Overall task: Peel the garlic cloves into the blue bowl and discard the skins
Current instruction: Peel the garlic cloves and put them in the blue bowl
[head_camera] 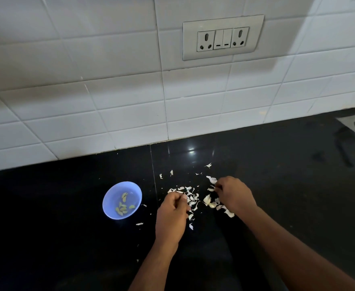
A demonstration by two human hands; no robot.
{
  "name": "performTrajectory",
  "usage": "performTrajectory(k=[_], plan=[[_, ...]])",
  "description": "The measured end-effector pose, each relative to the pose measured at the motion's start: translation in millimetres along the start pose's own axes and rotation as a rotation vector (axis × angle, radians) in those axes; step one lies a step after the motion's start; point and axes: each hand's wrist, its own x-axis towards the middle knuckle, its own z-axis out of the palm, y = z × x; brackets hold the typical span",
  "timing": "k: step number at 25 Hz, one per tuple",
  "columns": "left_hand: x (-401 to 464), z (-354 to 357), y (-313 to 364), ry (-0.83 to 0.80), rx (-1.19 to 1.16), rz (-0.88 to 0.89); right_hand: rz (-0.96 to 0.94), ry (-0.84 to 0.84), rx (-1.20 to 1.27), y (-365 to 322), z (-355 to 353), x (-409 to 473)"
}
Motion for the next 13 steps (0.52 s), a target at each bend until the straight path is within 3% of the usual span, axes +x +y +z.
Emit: performTrajectory(k=[5,13], plan=[[4.1,26.6,12.0,-0.081,-0.173,-0.061,0.051,-0.09,1.036,-20.1,-4.1,-26.5],[10.7,40.4,18.0,-0.002,-0.563,-0.167,0.026,-0.166,1.367,-38.4,-3.7,-48.0]])
